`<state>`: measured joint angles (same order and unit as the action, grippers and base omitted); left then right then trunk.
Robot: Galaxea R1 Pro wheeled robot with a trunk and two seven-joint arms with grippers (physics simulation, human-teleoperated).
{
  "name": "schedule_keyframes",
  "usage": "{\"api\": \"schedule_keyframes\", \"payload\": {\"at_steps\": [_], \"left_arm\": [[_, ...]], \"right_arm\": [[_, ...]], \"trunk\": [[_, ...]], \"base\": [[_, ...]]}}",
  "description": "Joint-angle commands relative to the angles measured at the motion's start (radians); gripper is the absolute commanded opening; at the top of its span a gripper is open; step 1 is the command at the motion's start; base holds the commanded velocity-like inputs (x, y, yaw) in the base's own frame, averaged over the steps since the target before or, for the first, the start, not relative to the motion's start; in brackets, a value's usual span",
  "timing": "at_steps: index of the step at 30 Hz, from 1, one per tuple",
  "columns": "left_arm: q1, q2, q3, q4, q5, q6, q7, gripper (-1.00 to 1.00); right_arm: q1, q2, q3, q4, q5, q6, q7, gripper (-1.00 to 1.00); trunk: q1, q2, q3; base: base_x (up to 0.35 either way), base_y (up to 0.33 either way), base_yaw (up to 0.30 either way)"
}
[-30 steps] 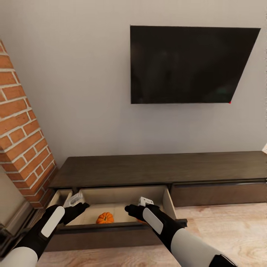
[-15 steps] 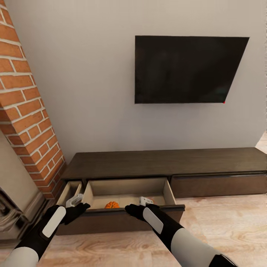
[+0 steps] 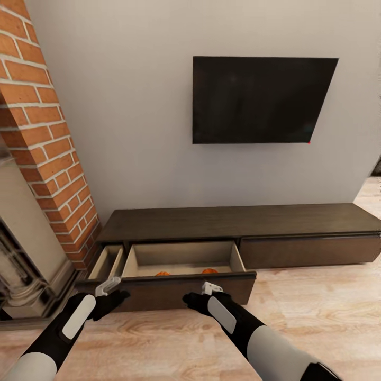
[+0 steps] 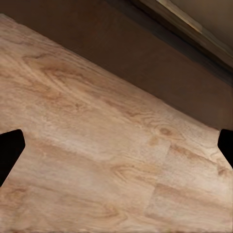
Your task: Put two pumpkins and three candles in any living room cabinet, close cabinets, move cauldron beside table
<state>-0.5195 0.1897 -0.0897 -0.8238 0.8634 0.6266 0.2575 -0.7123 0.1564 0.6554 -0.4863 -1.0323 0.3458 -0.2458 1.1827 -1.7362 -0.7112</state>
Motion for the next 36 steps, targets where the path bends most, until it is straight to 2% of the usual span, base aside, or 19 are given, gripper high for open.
{"api": "schedule_keyframes", "payload": {"at_steps": [1,10,19,22,26,28,33,36], "left_arm": [[0.0,0.001,-0.004,-0.001,0.01,0.001,0.01,1.0],[0.0,0.001,-0.043,-0.003,0.008,0.0,0.01,1.0],[0.0,0.0,-0.048,-0.003,0.006,-0.007,0.016,1.0],[0.0,-0.001,-0.063,-0.003,0.003,-0.014,0.02,1.0],[0.0,-0.001,-0.118,-0.003,-0.013,-0.025,0.022,1.0],[0.0,-0.002,-0.15,-0.003,-0.026,-0.059,0.023,1.0],[0.0,-0.008,-0.171,0.005,-0.05,-0.109,0.023,1.0],[0.0,-0.021,-0.184,0.008,-0.088,-0.14,0.023,1.0]], "right_arm": [[-0.001,-0.002,0.006,-0.001,-0.009,0.001,-0.009,1.0],[-0.001,-0.017,0.007,0.003,-0.008,0.0,-0.012,1.0],[-0.001,-0.02,0.009,-0.001,-0.008,-0.015,-0.012,1.0],[-0.001,-0.02,0.01,-0.002,-0.005,-0.017,-0.012,1.0],[-0.001,-0.019,0.01,-0.002,0.0,-0.019,-0.013,1.0],[0.0,-0.018,0.013,-0.003,0.003,-0.037,-0.013,1.0],[0.0,-0.014,0.022,-0.003,0.006,-0.117,-0.013,1.0],[0.0,-0.014,0.026,-0.001,0.008,-0.141,-0.014,1.0]], "trunk": [[-0.001,-0.001,-0.001],[-0.001,-0.001,-0.001],[0.034,-0.064,-0.029],[0.045,-0.085,-0.039],[0.061,-0.113,-0.051],[0.068,-0.127,-0.057],[0.087,-0.162,-0.073],[0.099,-0.183,-0.082]], "base": [[-0.333,0.0,0.0],[-0.253,0.0,0.0],[-0.013,0.0,0.0],[0.0,0.0,0.0],[0.0,0.0,0.0],[0.0,0.0,0.0],[0.0,0.0,0.0],[0.0,0.0,0.0]]}}
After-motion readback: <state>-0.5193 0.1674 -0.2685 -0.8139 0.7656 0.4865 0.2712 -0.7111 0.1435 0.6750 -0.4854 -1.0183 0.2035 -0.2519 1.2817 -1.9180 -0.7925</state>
